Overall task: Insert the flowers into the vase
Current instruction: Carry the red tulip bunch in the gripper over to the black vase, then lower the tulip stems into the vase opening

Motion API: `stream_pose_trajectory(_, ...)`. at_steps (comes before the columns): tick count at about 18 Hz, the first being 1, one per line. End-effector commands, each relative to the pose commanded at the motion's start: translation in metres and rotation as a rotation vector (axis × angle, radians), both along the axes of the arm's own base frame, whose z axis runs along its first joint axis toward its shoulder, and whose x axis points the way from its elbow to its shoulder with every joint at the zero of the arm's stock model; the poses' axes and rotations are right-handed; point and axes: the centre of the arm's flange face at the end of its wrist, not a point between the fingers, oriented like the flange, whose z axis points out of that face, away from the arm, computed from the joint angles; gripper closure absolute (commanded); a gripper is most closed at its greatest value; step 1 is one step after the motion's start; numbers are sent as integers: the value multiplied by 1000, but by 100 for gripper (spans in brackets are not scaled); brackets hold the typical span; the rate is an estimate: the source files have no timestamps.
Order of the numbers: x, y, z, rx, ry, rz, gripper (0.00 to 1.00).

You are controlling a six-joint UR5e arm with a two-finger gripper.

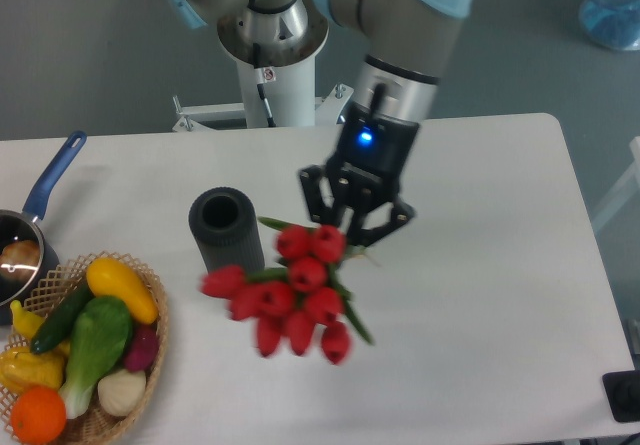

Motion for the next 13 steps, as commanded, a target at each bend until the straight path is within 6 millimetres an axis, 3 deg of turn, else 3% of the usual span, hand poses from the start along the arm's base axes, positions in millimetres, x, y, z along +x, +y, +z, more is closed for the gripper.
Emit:
stream_pose_trajectory(5,38,2,8,72,-41,-84,100)
stream_pose_trajectory(7,73,-18,11,131,-75,-126,100)
stream_pose_trajectory(13,106,-36,4,115,-119,-123,100)
